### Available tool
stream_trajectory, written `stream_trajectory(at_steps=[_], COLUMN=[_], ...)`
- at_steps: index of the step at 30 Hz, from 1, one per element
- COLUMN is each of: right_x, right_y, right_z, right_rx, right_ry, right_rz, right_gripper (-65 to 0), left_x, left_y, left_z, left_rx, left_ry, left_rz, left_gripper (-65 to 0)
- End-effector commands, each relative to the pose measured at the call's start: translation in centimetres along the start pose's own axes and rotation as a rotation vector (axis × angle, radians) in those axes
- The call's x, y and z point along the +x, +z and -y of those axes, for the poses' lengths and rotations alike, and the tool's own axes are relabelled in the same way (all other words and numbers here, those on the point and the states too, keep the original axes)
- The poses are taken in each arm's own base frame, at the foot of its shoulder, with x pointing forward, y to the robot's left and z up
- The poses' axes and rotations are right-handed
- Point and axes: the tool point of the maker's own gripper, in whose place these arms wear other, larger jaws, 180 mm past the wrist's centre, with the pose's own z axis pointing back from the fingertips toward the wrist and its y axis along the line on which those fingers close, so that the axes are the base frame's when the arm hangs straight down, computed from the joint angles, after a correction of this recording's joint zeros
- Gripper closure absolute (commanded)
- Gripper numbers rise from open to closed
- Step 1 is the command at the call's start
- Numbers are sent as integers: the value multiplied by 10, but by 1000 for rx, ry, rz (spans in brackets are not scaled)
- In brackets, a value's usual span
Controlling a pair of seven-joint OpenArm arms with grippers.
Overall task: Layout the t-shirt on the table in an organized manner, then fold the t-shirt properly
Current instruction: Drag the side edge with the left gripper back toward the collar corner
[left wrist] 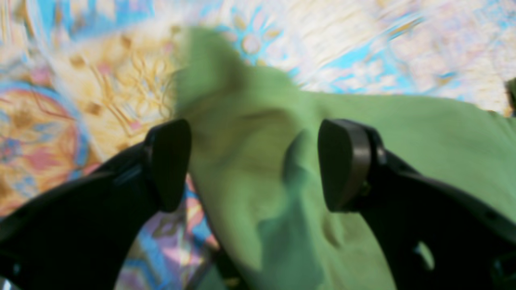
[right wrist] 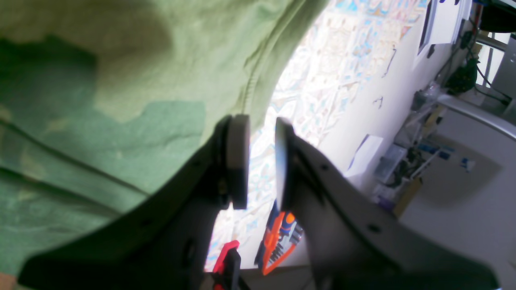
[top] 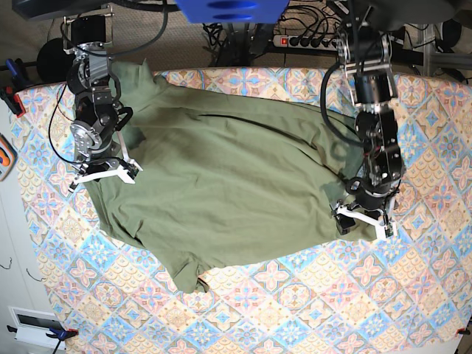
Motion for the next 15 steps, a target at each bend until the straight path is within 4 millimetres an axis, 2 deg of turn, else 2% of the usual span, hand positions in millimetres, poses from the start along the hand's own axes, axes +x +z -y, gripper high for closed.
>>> stream_trajectory(at_steps=[1, 3, 6, 8, 11, 13, 15], right_x=[0, 0, 0, 1, 1, 5, 10], right_y=[4, 4, 4, 4, 4, 4, 4], right_z=[16, 16, 16, 16, 16, 13, 9], right_rx=[-48, -48, -48, -48, -48, -42, -35], right_ry=[-2, -2, -2, -1, -1, 10, 23], right_rz=[1, 1, 1, 2, 2, 11, 22], right_gripper=[-105, -105, -105, -105, -105, -105, -105], left_x=[28, 24, -2, -18, -38, -68, -89], left_y=[10, 30, 65, 80, 85, 82, 80], left_z=[0, 4, 11, 10, -2, 2, 1], left_rx=[-7, -19, -36, -34, -16, -40, -55], left_ry=[-37, -74, -137, -162, -201, -254, -306], left_rz=[78, 69, -14, -55, -135, -241, -312], left_gripper=[-455, -437, -402, -372, -326, -287, -246])
